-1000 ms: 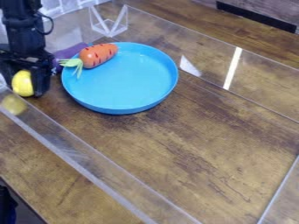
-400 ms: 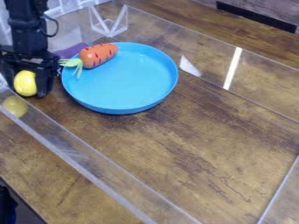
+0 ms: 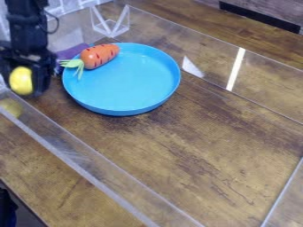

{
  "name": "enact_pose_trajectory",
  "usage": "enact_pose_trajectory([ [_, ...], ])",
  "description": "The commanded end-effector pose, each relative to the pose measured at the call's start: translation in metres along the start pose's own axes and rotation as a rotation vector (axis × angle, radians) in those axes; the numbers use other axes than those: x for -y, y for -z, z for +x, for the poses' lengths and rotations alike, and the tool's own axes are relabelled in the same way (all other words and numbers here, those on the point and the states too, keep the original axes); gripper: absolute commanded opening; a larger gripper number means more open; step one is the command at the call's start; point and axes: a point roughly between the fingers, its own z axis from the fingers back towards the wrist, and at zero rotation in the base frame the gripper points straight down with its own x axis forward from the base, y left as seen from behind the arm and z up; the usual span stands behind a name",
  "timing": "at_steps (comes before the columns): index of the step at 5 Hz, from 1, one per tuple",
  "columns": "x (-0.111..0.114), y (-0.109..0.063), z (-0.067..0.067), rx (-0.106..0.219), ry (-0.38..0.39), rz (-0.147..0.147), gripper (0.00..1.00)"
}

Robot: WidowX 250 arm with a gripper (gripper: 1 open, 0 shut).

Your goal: Put the lemon on the blue tray

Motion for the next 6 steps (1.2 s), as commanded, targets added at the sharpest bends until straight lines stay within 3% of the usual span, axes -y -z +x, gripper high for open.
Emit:
enact_pose_trajectory([
  [1,0.01,-0.062,0.001,0.121,0.038,0.031,0.0],
  [2,0.016,-0.097,-0.01,0.16,0.052,0.018,0.0],
  [3,0.026,-0.109,-0.018,0.182,0.079,0.0,0.0],
  [5,0.043,-0.089,-0.014,0.182,0.215,0.043,0.0],
  [6,0.051,-0.08,-0.01,0.181,0.236,0.054,0.0],
])
